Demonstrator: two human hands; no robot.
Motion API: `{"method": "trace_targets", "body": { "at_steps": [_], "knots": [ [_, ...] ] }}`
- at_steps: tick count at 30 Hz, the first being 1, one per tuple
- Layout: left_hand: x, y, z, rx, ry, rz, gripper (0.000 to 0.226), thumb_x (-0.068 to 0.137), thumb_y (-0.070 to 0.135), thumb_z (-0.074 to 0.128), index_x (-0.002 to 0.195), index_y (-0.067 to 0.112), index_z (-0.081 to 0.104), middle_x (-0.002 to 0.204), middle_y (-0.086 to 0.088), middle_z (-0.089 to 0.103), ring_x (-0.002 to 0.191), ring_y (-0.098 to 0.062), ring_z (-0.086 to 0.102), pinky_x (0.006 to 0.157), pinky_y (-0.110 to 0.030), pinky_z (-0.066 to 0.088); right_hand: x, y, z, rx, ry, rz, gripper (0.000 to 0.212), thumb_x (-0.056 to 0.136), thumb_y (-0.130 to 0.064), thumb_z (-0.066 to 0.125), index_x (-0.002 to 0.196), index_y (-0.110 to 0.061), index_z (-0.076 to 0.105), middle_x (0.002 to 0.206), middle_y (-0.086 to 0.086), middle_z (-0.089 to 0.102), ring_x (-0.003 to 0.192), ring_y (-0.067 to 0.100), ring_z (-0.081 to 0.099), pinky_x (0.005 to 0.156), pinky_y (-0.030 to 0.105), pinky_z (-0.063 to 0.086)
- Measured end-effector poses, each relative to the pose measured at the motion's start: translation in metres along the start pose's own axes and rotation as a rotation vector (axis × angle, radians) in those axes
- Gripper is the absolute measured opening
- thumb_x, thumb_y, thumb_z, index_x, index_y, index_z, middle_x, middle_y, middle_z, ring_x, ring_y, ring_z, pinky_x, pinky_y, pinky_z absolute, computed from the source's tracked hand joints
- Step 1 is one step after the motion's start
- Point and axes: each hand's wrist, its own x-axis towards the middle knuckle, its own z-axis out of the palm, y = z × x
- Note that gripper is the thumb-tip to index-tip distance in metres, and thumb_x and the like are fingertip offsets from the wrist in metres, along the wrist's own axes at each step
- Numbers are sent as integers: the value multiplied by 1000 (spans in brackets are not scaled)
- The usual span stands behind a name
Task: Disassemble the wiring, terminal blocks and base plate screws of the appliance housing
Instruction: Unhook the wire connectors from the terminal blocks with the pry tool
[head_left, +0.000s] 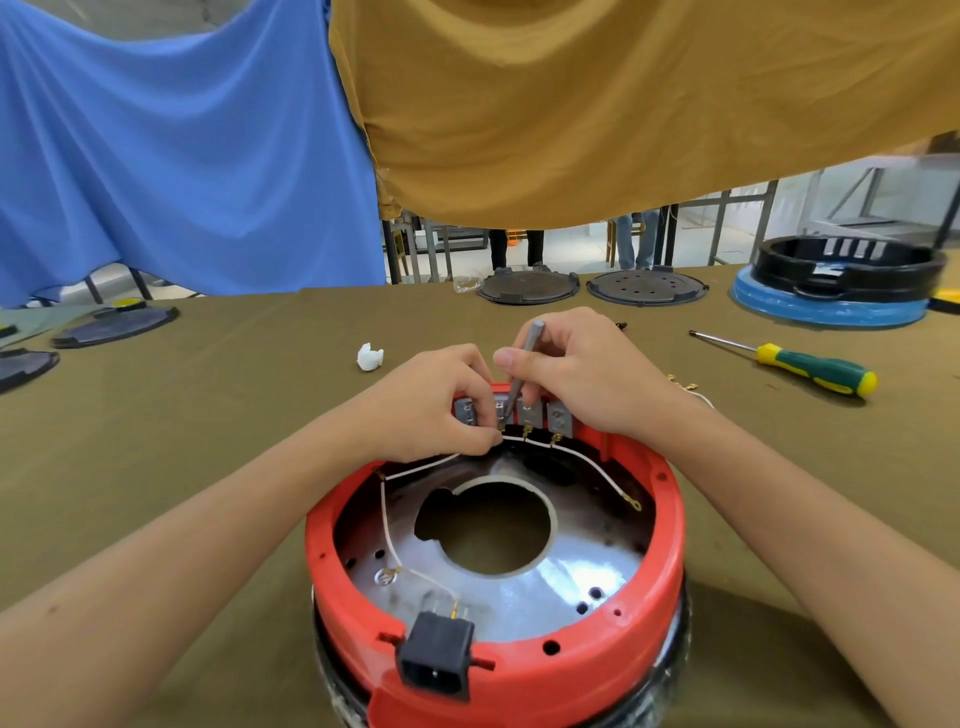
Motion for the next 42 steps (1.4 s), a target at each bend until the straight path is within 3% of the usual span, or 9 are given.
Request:
{"method": "trace_targets", "body": {
  "at_steps": [5,12,18,22,30,33,42],
  "knots": [
    [0,1,-1,-3,-9,-9,8,79,24,78,74,19,75,101,8,54,92,-5,55,88,-23,40,-1,0,0,-4,17,21,28,97,-32,64,72,-19,66,58,-6,68,53,5,58,66,32,50],
    [0,0,0,-16,-8,-6,8,79,23,78,72,20,75,91,14,49,85,3,52,80,-16,40,-4,-1,1,-59,22,-48,24,95,-32,66,73,-22,67,63,-8,70,62,19,66,63,34,53],
    [0,-1,0,-10,-14,-13,9,79,25,78,71,22,74,100,10,53,91,-2,54,83,-16,40,1,2,1,14,6,31,29,97,-34,64,73,-17,66,58,-5,68,52,1,57,64,29,47],
    [0,-1,0,-12,-18,-13,9,78,26,78,71,23,75,98,13,51,90,-2,53,80,-13,39,1,4,1,68,6,69,30,97,-33,64,73,-15,66,57,-3,68,52,3,57,62,26,45],
    [0,-1,-1,-11,-21,-16,11,79,27,78,70,24,73,100,11,52,93,0,51,77,-8,36,-3,1,1,-48,31,-40,26,96,-35,64,72,-26,66,62,-11,70,58,4,62,62,26,50],
    [0,-2,0,-15,-19,-16,10,79,27,78,70,24,73,100,11,52,93,0,51,78,-9,37,-2,1,1,-33,10,-23,27,96,-35,64,72,-24,66,61,-9,70,56,6,61,63,31,51],
    [-1,0,-1,-16,-30,-21,9,79,28,78,71,25,75,101,13,52,94,0,53,81,-13,39,1,5,1,47,-7,52,28,97,-35,64,76,-16,67,59,-4,68,53,3,58,65,28,45]
  ]
}}
